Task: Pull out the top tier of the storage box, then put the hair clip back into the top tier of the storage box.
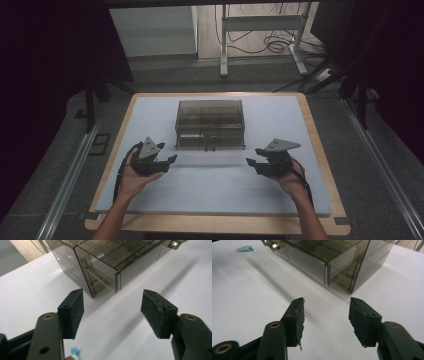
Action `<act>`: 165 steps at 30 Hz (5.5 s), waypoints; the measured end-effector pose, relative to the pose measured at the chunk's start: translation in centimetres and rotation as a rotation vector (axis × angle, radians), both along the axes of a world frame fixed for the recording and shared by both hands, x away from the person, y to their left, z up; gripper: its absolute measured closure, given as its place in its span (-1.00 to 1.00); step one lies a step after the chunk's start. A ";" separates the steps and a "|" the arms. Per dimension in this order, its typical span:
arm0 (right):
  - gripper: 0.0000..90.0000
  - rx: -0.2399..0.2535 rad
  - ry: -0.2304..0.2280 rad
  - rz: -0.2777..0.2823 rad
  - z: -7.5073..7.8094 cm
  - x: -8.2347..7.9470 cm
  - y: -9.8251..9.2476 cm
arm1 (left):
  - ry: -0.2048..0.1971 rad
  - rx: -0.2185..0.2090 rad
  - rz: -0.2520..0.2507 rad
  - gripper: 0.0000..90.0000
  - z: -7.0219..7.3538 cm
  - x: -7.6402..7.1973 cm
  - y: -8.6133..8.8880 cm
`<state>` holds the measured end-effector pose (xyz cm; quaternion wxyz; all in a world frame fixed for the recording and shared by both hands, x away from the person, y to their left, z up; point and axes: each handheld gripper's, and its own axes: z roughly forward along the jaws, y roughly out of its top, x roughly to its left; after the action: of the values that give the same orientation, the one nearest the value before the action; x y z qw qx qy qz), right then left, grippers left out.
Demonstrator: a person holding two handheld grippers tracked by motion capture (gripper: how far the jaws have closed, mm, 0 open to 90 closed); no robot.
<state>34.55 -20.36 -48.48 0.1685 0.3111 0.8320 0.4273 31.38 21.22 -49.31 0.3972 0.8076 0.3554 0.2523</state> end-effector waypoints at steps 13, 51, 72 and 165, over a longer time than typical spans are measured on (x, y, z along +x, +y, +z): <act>-0.16 -0.045 0.026 -0.041 -1.3 -2.2 -1.0 | 0.015 0.040 0.020 -0.27 -0.1 -1.1 1.3; -0.19 -0.015 0.046 -0.068 -2.4 -3.4 -3.0 | 0.168 0.084 0.089 -0.12 -1.8 -0.5 5.8; -0.20 -0.010 0.049 -0.077 -2.6 -3.3 -3.1 | 0.270 0.120 0.057 0.16 -2.9 2.2 5.8; -0.20 0.004 0.047 -0.093 -2.7 -3.5 -3.6 | 0.138 0.016 0.021 0.72 1.9 0.3 5.8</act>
<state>31.01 -23.91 -51.19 0.1679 0.3597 0.8194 0.4135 31.66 27.03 -47.44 0.3627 0.8226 0.3882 0.2028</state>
